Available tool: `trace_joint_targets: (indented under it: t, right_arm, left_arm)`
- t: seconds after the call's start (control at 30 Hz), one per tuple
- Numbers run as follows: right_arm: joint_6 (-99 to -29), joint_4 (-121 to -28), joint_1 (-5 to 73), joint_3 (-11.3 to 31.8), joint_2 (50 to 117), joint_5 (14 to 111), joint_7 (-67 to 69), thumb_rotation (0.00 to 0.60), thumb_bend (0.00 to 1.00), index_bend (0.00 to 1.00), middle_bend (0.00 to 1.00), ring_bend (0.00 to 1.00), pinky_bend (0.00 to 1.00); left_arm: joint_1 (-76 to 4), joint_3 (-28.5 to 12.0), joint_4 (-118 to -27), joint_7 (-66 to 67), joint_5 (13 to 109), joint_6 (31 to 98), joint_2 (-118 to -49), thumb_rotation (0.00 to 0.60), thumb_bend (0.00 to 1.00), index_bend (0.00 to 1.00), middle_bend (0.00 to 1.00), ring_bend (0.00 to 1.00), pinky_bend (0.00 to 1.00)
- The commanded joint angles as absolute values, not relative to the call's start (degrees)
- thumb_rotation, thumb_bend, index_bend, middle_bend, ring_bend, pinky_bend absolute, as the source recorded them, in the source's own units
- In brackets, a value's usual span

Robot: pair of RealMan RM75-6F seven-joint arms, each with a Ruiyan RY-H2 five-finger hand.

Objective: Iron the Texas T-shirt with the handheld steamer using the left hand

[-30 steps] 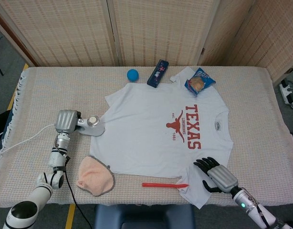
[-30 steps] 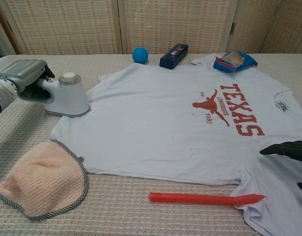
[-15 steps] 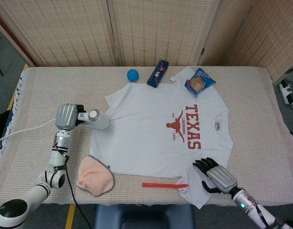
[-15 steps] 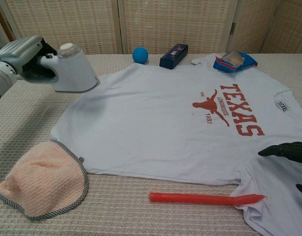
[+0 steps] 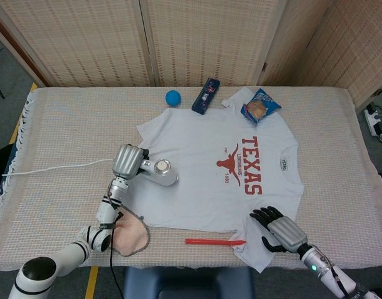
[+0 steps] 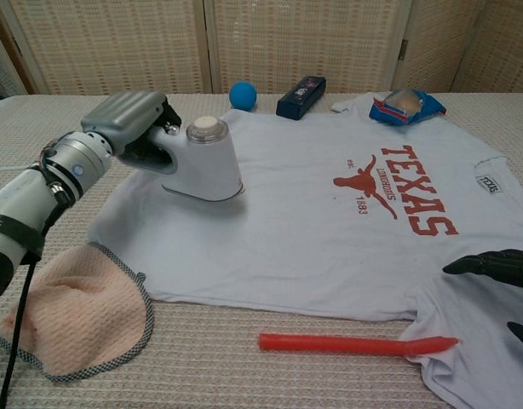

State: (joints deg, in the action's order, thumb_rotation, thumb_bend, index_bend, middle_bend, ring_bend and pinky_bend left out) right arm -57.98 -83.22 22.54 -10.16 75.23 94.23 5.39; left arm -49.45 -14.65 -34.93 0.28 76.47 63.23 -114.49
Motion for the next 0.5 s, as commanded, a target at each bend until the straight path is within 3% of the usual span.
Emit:
trace_joint_targets:
  t: [0.03,0.5]
  right_arm:
    - [-57.35,-82.97,22.77,-10.12,75.56,93.92,4.87,0.402,0.62,0.0,0.03,0.0,0.0]
    - [-57.19,-82.75,22.35,-10.48,75.93,93.44,4.4,0.401,0.62,0.0,0.03,0.0,0.0]
  left_arm:
    - [-50.16,-14.5,-32.07,0.26,76.39,62.33,-116.28,0.6,0.34,0.89,0.94,0.8,0.68]
    - [-47.42,-13.41,-18.4,-3.65,75.5,58.49,-117.13,0.6,0.34,0.89,0.94,0.79,0.68]
